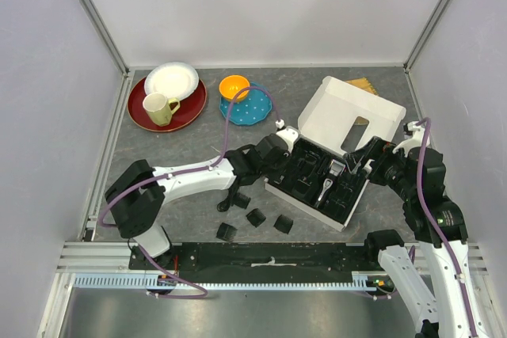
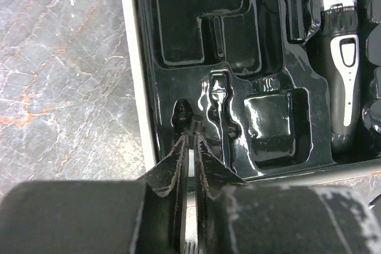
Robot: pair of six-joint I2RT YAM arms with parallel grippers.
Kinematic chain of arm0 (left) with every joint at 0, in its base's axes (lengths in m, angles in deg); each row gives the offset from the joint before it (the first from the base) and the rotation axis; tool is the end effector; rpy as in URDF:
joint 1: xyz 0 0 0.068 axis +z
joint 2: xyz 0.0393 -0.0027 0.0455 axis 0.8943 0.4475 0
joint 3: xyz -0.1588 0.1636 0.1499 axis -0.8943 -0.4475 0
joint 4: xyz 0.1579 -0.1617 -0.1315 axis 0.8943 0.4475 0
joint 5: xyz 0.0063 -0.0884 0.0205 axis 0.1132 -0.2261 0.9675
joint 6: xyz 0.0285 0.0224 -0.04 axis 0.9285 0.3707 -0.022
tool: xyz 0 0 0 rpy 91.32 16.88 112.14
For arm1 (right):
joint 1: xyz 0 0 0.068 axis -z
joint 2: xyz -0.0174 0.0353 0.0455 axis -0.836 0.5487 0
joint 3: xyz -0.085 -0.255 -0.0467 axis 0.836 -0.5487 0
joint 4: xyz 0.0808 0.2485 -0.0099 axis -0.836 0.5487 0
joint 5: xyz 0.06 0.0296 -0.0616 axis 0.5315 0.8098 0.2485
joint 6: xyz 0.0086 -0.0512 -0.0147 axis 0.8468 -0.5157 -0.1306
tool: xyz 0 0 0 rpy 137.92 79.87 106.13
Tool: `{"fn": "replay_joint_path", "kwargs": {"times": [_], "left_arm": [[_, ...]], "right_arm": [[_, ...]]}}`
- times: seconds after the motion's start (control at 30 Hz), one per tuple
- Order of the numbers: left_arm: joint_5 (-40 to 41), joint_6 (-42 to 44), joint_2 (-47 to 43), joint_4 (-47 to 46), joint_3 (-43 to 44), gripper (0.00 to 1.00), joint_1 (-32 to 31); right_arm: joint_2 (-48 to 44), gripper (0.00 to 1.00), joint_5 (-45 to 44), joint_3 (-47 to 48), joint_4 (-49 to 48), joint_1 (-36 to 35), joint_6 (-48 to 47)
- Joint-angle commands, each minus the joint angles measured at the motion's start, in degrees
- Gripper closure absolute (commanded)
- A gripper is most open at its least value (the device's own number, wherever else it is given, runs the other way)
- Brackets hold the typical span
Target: Sort the hair-cutting tools
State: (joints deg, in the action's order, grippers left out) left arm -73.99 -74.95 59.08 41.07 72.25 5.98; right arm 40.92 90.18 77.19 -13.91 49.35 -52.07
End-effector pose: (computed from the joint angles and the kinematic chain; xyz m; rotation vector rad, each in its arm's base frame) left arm 0.1978 -0.2970 0.2243 0.7249 2.2213 -0.4365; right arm 0.0994 0.0177 0.3426 0.3189 2.0296 0.5527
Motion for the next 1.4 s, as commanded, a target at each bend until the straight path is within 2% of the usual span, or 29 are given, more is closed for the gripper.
{"fn": "replay_joint_path", "kwargs": {"times": [0.0, 0.63, 0.9, 1.1, 1.37], "left_arm": [[-2.7, -1.4, 1.9, -2.2, 1.2, 0.88, -0.6], [0.2, -2.8, 7.2, -0.8, 2.0, 0.88, -0.8], [-0.8, -2.6, 1.4, -2.2, 1.6, 0.87, -0.8], [-0.2, -2.2, -3.0, -3.8, 0.3, 0.80, -0.8], [1.7, -3.0, 0.8, -1.3, 1.5, 0.77, -0.8]], "right_arm": [[-0.7, 0.02, -0.3, 0.1, -1.7, -0.1, 0.3], [-0.1, 0.02, -0.5, 0.3, -1.6, -0.1, 0.2], [0.3, 0.02, -0.7, 0.4, -1.7, -0.1, 0.0], [0.3, 0.02, -0.7, 0.2, -1.6, -0.1, 0.0], [-0.3, 0.02, -0.8, 0.1, -1.3, 0.0, 0.0]]}}
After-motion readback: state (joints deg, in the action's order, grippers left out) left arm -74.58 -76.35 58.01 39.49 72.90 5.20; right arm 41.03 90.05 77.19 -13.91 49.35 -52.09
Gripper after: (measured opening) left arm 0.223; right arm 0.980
